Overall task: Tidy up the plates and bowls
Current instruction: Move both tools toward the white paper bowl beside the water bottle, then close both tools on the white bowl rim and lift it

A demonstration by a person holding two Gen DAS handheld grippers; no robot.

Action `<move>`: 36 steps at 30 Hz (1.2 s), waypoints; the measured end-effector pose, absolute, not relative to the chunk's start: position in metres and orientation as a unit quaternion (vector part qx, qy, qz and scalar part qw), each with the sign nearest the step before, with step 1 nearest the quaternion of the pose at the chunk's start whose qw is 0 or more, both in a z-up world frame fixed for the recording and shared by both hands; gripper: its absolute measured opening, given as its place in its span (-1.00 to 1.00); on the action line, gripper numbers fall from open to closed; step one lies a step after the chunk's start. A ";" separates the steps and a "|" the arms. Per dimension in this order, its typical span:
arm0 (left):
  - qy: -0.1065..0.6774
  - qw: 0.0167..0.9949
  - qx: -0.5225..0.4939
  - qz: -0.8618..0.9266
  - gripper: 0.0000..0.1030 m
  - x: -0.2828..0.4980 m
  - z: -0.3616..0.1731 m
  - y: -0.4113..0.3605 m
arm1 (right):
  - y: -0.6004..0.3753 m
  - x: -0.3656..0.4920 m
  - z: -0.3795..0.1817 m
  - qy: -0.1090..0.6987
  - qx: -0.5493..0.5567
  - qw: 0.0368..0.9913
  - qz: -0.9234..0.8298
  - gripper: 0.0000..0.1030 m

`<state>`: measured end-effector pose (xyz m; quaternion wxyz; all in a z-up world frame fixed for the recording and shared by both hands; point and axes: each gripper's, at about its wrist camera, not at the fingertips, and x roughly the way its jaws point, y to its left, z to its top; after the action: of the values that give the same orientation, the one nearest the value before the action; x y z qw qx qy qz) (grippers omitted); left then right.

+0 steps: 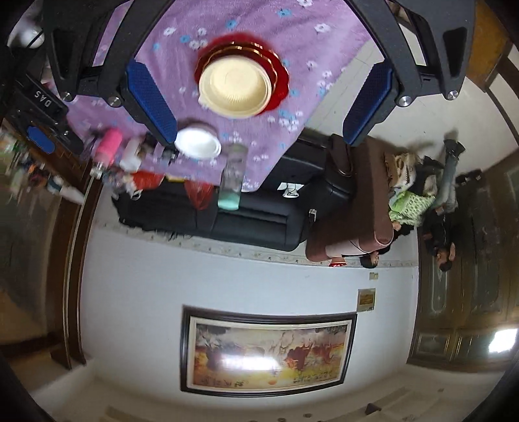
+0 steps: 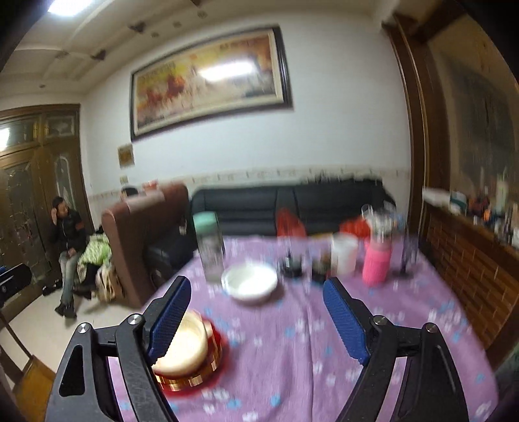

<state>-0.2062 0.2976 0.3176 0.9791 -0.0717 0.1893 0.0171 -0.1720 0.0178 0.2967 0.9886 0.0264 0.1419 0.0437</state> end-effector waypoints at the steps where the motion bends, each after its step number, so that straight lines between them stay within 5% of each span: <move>1: 0.192 0.978 -0.078 0.009 0.99 -0.204 0.327 0.305 | 0.022 -0.172 0.315 0.131 0.026 0.990 0.055 0.76; 10: 0.156 0.982 -0.098 0.050 0.99 -0.196 0.425 0.363 | 0.052 -0.134 0.448 0.110 0.050 0.984 0.130 0.77; 14: 0.131 0.985 -0.086 0.072 0.99 -0.179 0.444 0.365 | 0.044 -0.100 0.463 0.139 0.077 0.976 0.149 0.80; 19: 0.195 0.976 -0.085 0.038 0.99 -0.112 0.407 0.331 | 0.014 -0.041 0.409 0.189 0.097 0.969 0.130 0.80; 29: 0.369 0.925 -0.078 -0.046 0.97 0.068 0.262 0.216 | -0.066 0.095 0.209 0.361 0.160 0.914 0.090 0.67; 32: 0.412 0.905 -0.087 -0.053 0.57 0.115 0.218 0.193 | -0.083 0.127 0.150 0.406 0.199 0.888 0.089 0.48; 36: 0.468 0.875 -0.122 -0.032 0.48 0.167 0.163 0.184 | -0.085 0.162 0.104 0.432 0.216 0.871 0.091 0.39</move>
<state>0.1670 0.1844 0.1625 0.8748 -0.1221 0.4678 -0.0320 0.1617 -0.0845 0.1041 0.8710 0.2158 0.4318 0.0913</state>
